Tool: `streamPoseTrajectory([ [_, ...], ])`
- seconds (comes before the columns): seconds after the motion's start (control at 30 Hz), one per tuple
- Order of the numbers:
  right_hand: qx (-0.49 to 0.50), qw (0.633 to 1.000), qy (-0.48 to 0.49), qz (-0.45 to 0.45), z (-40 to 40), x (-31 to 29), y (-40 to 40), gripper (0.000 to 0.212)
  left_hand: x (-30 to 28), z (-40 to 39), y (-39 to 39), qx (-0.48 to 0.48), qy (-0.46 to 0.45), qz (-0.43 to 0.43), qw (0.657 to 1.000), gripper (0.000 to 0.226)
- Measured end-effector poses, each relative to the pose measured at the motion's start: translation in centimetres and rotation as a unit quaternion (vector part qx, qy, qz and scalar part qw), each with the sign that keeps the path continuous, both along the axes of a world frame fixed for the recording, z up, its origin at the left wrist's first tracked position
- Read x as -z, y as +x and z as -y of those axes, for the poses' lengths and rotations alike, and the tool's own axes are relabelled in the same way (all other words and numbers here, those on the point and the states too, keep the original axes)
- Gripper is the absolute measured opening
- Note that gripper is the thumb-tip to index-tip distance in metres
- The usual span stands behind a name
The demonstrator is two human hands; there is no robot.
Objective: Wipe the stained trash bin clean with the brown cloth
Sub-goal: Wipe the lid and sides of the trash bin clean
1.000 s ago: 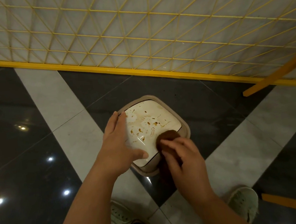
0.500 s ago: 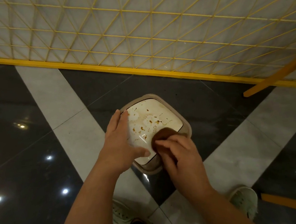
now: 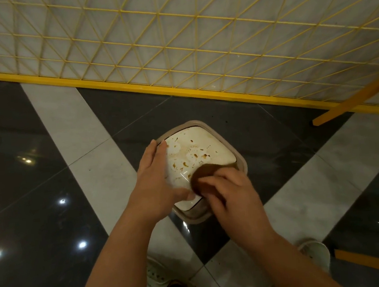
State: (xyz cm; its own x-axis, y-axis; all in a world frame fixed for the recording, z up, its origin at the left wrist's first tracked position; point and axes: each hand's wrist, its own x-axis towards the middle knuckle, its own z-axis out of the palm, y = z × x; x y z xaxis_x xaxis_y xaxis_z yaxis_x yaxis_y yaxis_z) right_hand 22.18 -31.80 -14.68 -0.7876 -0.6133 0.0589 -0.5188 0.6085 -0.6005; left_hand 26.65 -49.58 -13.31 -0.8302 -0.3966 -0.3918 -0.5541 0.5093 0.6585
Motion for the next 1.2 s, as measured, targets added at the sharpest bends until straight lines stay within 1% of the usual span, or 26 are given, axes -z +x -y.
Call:
streamPoseTrajectory([
  [0.03,-0.034,0.999,0.014,-0.020,1.0,-0.3,-0.3,0.027,0.1,0.0,0.0,0.001,-0.003,-0.001,1.000,0.126],
  [0.07,-0.046,0.998,0.025,-0.027,1.9,-0.5,-1.0,0.026,0.1,0.0,0.0,0.000,-0.002,-0.002,1.000,0.125],
  [0.1,-0.037,0.999,0.028,-0.020,2.4,-0.6,-1.8,0.025,0.2,0.0,0.1,-0.001,0.002,-0.003,1.000,0.125],
  [0.23,0.094,0.992,0.014,0.080,1.2,0.1,-5.2,0.025,0.2,0.2,0.1,0.002,0.010,0.000,1.000,0.124],
  [0.27,0.114,0.989,0.020,0.090,0.4,0.3,-5.2,0.024,0.2,0.2,0.0,0.004,0.008,0.003,1.000,0.124],
  [0.33,0.121,0.988,0.038,0.084,-0.7,0.5,-4.1,0.024,0.3,0.3,-0.1,0.005,0.008,0.008,1.000,0.125],
  [0.4,0.091,0.993,0.039,0.055,-0.8,0.4,-2.4,0.025,0.4,0.3,-0.2,0.004,0.010,0.011,1.000,0.125],
  [0.5,-0.013,0.999,0.046,0.016,0.9,-0.4,-1.2,0.028,0.4,0.2,-0.1,0.006,0.004,0.007,1.000,0.126],
  [0.53,-0.033,0.998,0.045,0.009,1.6,-0.5,-1.6,0.028,0.3,0.2,-0.1,0.007,0.002,0.007,1.000,0.126],
  [0.57,-0.027,0.999,0.037,0.009,2.0,-0.5,-2.2,0.026,0.2,0.1,-0.1,0.009,0.001,0.009,1.000,0.126],
  [0.63,0.042,0.999,0.012,0.032,2.0,-0.3,-3.9,0.023,0.1,0.1,0.1,0.014,-0.006,0.011,1.000,0.124],
  [0.7,0.113,0.990,0.013,0.078,0.9,0.3,-5.3,0.023,-0.1,0.1,0.2,0.002,-0.024,0.014,1.000,0.125],
  [0.77,0.134,0.985,0.029,0.103,-0.4,0.8,-5.2,0.024,-0.2,0.1,0.5,-0.035,-0.054,0.007,0.998,0.125],
  [0.87,0.135,0.985,0.039,0.102,-1.4,1.0,-3.6,0.023,-0.3,0.2,0.8,-0.090,-0.090,0.001,0.992,0.110],
  [0.9,0.136,0.985,0.038,0.101,-1.7,1.0,-2.9,0.023,-0.3,0.2,0.9,-0.097,-0.080,0.006,0.992,0.102],
  [0.97,0.128,0.987,0.025,0.093,-2.1,1.0,-1.2,0.024,0.0,0.5,1.2,-0.101,-0.033,0.004,0.994,0.083],
  [1.0,0.117,0.989,0.018,0.090,-2.2,0.9,-0.3,0.024,0.1,0.7,1.4,-0.097,-0.008,0.000,0.995,0.077],
  [1.03,0.103,0.991,0.016,0.088,-2.1,0.9,0.6,0.024,0.0,0.7,1.5,-0.084,0.011,-0.001,0.996,0.076],
  [1.13,0.053,0.996,0.016,0.073,-1.3,0.7,2.3,0.025,-0.3,0.2,1.5,-0.046,0.028,0.018,0.998,0.095],
  [1.2,0.021,0.999,0.010,0.049,-0.1,0.3,2.0,0.026,-0.5,-0.2,1.2,-0.033,-0.005,0.034,0.999,0.103],
])
